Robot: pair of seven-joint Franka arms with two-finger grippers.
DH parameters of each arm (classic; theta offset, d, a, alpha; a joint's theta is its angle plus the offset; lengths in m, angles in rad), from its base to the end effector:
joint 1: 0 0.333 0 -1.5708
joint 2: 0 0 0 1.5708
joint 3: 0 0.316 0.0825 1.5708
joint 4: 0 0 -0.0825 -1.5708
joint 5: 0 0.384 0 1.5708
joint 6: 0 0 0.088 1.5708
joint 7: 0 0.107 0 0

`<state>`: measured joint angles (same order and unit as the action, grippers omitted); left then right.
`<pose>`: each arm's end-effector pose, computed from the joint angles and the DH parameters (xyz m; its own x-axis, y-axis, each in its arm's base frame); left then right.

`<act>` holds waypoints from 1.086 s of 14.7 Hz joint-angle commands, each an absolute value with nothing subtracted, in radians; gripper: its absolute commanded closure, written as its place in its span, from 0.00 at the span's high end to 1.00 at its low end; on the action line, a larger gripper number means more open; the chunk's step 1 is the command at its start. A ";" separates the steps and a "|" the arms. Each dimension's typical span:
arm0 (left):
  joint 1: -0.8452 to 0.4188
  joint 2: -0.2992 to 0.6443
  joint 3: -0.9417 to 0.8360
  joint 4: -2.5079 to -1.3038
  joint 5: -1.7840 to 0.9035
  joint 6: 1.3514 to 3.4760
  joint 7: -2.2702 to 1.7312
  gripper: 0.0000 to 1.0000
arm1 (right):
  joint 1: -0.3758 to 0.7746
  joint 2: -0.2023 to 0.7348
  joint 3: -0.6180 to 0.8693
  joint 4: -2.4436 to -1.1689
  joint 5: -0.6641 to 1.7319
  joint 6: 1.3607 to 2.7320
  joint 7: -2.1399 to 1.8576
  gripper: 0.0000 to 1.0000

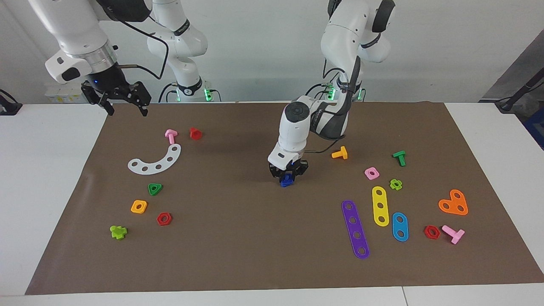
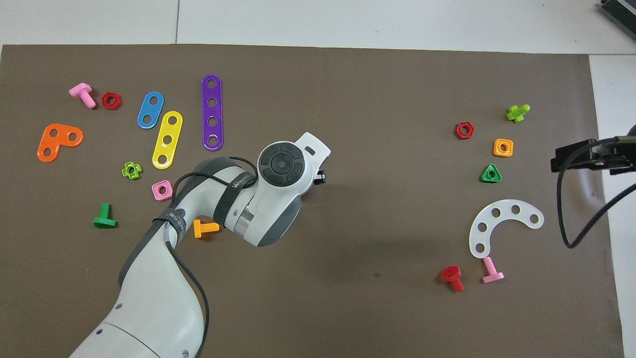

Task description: Unscrew and place screws in storage area

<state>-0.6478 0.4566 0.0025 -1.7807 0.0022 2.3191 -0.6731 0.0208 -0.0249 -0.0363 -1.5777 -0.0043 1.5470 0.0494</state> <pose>0.5293 -0.3986 0.3082 0.9975 0.0276 0.0657 0.0244 -0.9985 0.0487 0.5444 -0.0092 0.6328 0.9979 -0.0649 -0.0056 -0.0649 -0.9979 0.0037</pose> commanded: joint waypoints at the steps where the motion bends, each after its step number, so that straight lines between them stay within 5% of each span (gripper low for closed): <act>1: -0.663 0.449 0.015 -1.758 0.023 2.284 -0.681 0.43 | 0.018 -0.028 -0.037 -1.580 0.002 1.545 0.025 1.00; 16: -0.592 0.543 0.020 -1.387 -0.026 1.879 -0.673 0.45 | 0.018 -0.028 -0.037 -1.580 0.002 1.545 0.025 1.00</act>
<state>-0.6309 0.5064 0.0193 -1.4550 -0.0122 1.9273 -0.6752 0.0208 -0.0249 -0.0363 -1.5778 -0.0043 1.5470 0.0494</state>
